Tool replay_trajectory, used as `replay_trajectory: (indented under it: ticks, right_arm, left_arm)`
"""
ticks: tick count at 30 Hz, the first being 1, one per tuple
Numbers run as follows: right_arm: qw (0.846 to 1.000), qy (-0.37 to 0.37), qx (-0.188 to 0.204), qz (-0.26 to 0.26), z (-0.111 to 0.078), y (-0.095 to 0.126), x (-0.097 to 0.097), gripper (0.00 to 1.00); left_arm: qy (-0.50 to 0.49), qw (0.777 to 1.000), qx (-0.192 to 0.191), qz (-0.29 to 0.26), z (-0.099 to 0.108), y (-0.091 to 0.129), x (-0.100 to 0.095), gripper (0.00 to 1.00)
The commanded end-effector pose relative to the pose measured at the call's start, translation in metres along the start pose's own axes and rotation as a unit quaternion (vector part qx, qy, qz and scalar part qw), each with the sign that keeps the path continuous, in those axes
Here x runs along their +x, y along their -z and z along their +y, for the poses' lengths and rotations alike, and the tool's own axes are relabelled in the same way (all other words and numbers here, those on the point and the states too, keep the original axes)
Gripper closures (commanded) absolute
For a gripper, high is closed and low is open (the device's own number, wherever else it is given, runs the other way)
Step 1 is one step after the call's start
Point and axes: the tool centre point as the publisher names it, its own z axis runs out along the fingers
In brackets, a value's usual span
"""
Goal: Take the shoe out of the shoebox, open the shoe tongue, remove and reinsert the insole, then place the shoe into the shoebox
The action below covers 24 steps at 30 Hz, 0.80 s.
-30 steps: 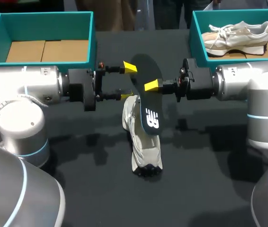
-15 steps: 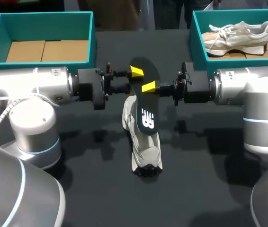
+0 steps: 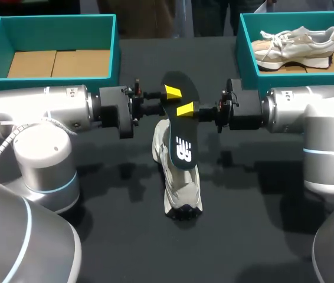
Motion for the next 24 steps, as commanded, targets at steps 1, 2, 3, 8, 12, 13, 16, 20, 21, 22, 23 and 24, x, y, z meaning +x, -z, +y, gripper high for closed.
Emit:
replay_trajectory:
  ticks: [1, 2, 3, 8, 12, 13, 16, 20, 21, 22, 23, 24]
  right_arm:
    - [1.0, 0.0, 0.0, -0.002, -0.001, -0.0005, 0.0002, 1.0]
    - [1.0, 0.0, 0.0, -0.002, -0.001, -0.0005, 0.0002, 1.0]
    - [1.0, 0.0, 0.0, -0.002, -0.001, -0.0005, 0.0002, 1.0]
    - [1.0, 0.0, 0.0, -0.002, -0.001, -0.0005, 0.0002, 1.0]
    - [1.0, 0.0, 0.0, -0.002, -0.001, -0.0005, 0.0002, 1.0]
    - [1.0, 0.0, 0.0, -0.002, -0.001, -0.0005, 0.0002, 1.0]
    - [1.0, 0.0, 0.0, -0.002, -0.001, -0.0005, 0.0002, 1.0]
    - [1.0, 0.0, 0.0, -0.002, -0.001, -0.0005, 0.0002, 1.0]
    - [1.0, 0.0, 0.0, -0.002, -0.001, -0.0005, 0.0002, 1.0]
    - [1.0, 0.0, 0.0, -0.002, -0.001, -0.0005, 0.0002, 1.0]
    - [1.0, 0.0, 0.0, -0.002, -0.001, -0.0005, 0.0002, 1.0]
    - [1.0, 0.0, 0.0, -0.002, -0.001, -0.0005, 0.0002, 1.0]
  left_arm:
    - [-0.003, 1.0, -0.002, -0.002, -0.0012, -0.0032, 0.0012, 0.71]
    - [-0.003, 1.0, -0.002, -0.002, -0.0015, -0.0033, 0.001, 0.73]
    - [-0.004, 1.0, -0.002, -0.002, -0.002, -0.0034, 0.0006, 0.73]
    - [-0.008, 1.0, 0.0, -0.003, -0.0046, -0.0044, -0.0003, 0.75]
    - [-0.01, 1.0, 0.002, -0.003, -0.0055, -0.0055, 0.0, 0.79]
    - [-0.01, 1.0, 0.002, -0.003, -0.0054, -0.006, 0.0001, 0.8]
    - [-0.012, 1.0, 0.002, -0.003, -0.0051, -0.0074, 0.0004, 0.84]
    - [-0.015, 1.0, 0.003, -0.002, -0.0055, -0.0089, 0.0003, 0.87]
    - [-0.015, 1.0, 0.004, -0.002, -0.0057, -0.0093, 0.0003, 0.87]
    - [-0.015, 1.0, 0.004, -0.003, -0.0058, -0.0095, 0.0004, 0.87]
    - [-0.015, 1.0, 0.004, -0.003, -0.0059, -0.0097, 0.0004, 0.87]
    - [-0.015, 1.0, 0.004, -0.003, -0.006, -0.0099, 0.0004, 0.87]
